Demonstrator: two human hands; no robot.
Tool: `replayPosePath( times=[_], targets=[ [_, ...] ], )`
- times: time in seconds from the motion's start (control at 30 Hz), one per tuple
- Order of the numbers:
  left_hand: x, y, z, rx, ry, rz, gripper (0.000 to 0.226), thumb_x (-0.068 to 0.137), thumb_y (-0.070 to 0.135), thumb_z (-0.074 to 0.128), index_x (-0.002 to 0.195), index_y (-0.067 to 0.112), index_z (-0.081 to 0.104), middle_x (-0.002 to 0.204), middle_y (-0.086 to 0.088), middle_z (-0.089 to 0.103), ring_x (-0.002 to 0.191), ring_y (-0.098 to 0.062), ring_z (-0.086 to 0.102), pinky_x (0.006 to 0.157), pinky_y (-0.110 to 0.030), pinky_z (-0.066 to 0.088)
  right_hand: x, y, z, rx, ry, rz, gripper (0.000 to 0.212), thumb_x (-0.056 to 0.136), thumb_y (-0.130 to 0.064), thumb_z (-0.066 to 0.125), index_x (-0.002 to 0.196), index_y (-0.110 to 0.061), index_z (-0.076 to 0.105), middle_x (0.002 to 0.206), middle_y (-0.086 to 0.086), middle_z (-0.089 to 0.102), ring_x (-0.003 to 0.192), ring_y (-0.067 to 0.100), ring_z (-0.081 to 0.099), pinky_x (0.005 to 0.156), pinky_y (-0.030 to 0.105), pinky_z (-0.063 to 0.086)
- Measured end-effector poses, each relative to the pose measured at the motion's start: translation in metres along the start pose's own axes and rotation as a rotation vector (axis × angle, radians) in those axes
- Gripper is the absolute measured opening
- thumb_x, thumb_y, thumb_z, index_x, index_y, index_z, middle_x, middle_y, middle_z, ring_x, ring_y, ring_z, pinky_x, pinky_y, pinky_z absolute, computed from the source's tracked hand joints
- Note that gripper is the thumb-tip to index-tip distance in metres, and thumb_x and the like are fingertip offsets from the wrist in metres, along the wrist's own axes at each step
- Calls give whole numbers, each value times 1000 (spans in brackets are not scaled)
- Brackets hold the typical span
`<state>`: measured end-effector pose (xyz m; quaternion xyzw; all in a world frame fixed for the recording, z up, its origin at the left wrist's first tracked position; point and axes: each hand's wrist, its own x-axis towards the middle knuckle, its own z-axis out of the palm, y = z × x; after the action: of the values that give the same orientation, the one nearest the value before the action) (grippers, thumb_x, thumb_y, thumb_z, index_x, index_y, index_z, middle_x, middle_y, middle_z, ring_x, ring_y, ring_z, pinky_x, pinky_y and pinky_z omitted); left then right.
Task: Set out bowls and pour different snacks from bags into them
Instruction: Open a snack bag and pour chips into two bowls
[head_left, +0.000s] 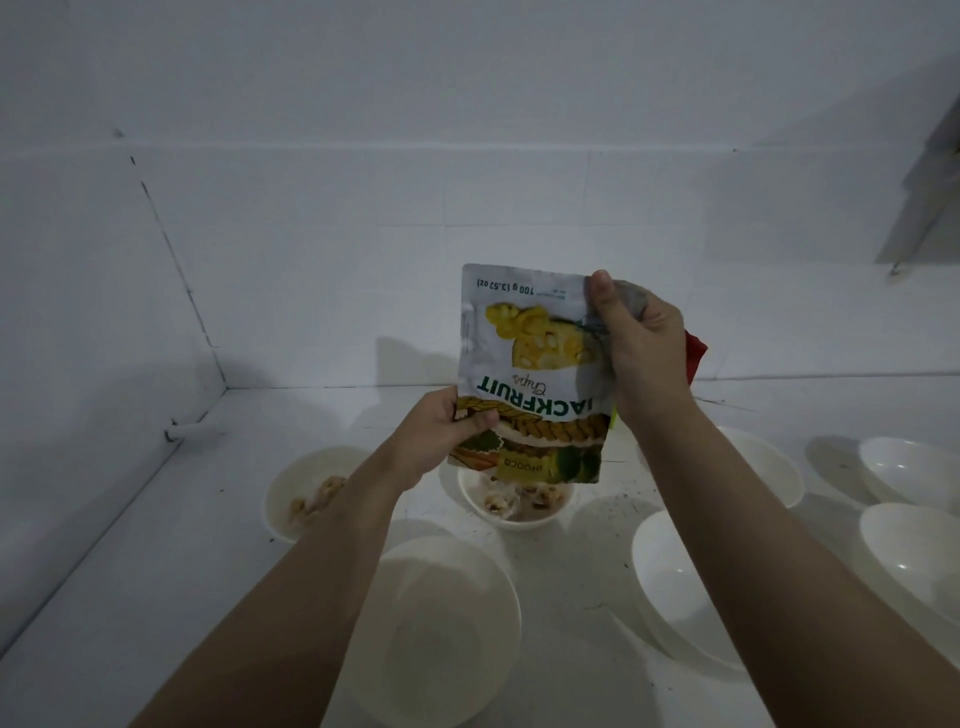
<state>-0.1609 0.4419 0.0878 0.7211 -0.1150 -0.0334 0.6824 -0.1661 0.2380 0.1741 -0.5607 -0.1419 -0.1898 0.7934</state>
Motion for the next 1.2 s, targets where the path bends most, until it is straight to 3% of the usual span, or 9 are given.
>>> replayPosePath(
  times=[0.2,0.37,0.43,0.5,0.6,0.77,1.03,1.1,1.2],
  targets=[
    [3,-11,-9,3,33,11,27,90,2,63,118,3,63,104,0,75,94,-16,72,75,-23,56,3,-6,5,-20,-48,-36,64,85,-38,68,68,19,44,77,21,53,69,26,59,61,29,56],
    [4,-1,-15,87,33,53,27,92,9,63,119,7,63,107,4,75,99,-15,71,81,-25,57,2,3,4,-81,-53,12,51,96,-21,62,45,-24,59,58,-7,66,62,14,66,60,28,55],
    [8,17,-13,18,37,78,29,95,17,59,123,10,60,114,-2,72,104,-19,69,81,-27,57,2,1,2,-108,-85,23,41,98,-18,60,57,-23,68,61,-6,70,62,11,69,58,25,55],
    [12,39,-6,-72,76,110,26,98,19,55,121,10,60,115,-6,72,104,-22,69,83,-33,58,2,-1,0,-137,-75,35,29,97,-19,61,73,-4,67,64,-2,72,62,11,70,56,23,56],
    [20,59,6,-170,187,136,24,99,19,54,117,7,63,111,-12,72,100,-30,70,85,-48,57,4,2,-6,-181,-71,38,36,95,-29,63,84,5,65,80,14,70,75,22,71,68,34,59],
    [21,53,20,-337,265,222,30,102,18,48,123,-1,56,120,-28,63,108,-45,63,86,-57,54,-2,25,-28,-423,-317,229,25,81,-29,77,93,-8,74,86,5,78,82,21,76,62,28,60],
    [10,38,35,-506,503,189,22,100,16,51,114,4,63,116,-21,67,107,-39,65,86,-54,55,-11,67,-51,-530,-459,404,15,77,-23,84,90,-27,76,91,-1,78,86,16,75,76,34,62],
    [5,29,33,-633,571,187,22,101,14,50,117,5,62,120,-18,66,109,-36,64,89,-53,54,-11,72,-57,-464,-428,418,14,77,-17,84,90,-18,78,91,5,79,88,25,75,81,43,62],
    [-3,13,33,-716,647,151,28,100,15,50,126,7,59,132,-18,60,120,-37,57,96,-57,49,-15,73,-61,-197,-129,433,18,79,-10,81,96,-10,76,90,9,78,86,28,75,74,39,62]
  ],
)
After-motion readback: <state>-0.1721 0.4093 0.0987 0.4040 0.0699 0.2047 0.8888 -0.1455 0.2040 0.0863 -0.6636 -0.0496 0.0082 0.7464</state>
